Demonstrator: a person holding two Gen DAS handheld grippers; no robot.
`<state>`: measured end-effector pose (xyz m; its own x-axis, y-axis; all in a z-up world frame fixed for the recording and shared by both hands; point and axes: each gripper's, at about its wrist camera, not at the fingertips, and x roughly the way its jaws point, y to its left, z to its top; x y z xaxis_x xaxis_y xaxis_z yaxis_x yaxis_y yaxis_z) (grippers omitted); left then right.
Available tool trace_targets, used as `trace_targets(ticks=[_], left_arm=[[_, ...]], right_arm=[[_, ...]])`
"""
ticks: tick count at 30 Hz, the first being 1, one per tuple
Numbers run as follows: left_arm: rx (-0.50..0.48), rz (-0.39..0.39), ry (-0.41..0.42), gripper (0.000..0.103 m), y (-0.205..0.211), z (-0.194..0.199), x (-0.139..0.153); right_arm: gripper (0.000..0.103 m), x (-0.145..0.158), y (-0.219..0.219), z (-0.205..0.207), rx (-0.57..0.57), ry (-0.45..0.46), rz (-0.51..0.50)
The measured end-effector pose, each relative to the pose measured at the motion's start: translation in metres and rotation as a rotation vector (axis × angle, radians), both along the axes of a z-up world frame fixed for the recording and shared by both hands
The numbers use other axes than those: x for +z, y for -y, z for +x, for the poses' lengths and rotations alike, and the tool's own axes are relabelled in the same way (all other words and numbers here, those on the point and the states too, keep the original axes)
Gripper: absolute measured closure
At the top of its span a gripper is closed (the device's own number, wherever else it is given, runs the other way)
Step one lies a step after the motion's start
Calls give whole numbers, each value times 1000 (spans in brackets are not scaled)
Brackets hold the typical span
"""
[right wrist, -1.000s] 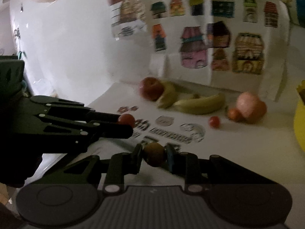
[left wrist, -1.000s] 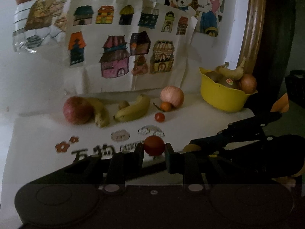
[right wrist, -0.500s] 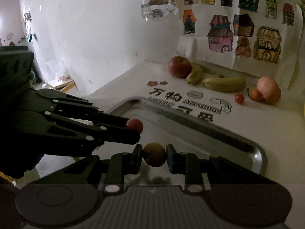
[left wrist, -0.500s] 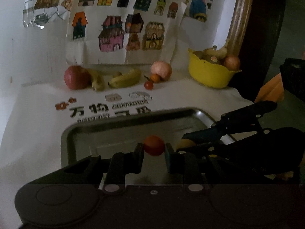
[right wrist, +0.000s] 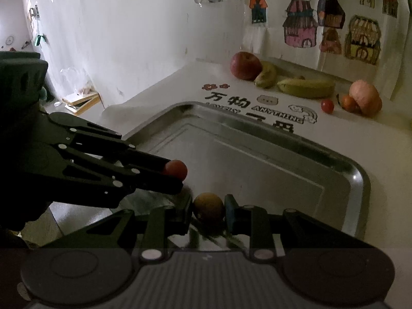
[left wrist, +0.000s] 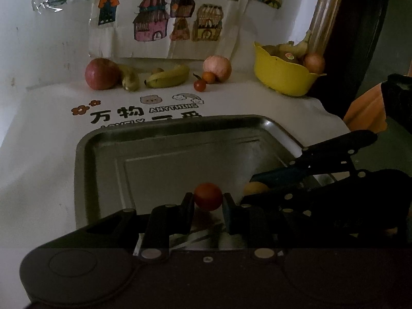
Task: Organize fruits
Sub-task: 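Carry the kiwi and tomato over the tray and open both tools, then move both tools back toward the banana and cherry tomatoes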
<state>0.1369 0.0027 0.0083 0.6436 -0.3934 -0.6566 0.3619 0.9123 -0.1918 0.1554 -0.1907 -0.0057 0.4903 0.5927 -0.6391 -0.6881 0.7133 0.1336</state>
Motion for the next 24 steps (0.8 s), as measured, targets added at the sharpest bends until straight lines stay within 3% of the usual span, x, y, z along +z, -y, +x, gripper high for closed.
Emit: trace_targets(ticks=[8, 12, 24], left_arm=[[5, 2, -22, 77, 1, 2, -2], [8, 12, -9, 75, 1, 4, -1], [52, -13, 99, 29, -3, 10, 27]], right_arm=[[70, -1, -1, 1, -3, -3, 5], [51, 1, 1, 2, -9, 1, 15], [13, 24, 15, 3, -33, 79, 60]])
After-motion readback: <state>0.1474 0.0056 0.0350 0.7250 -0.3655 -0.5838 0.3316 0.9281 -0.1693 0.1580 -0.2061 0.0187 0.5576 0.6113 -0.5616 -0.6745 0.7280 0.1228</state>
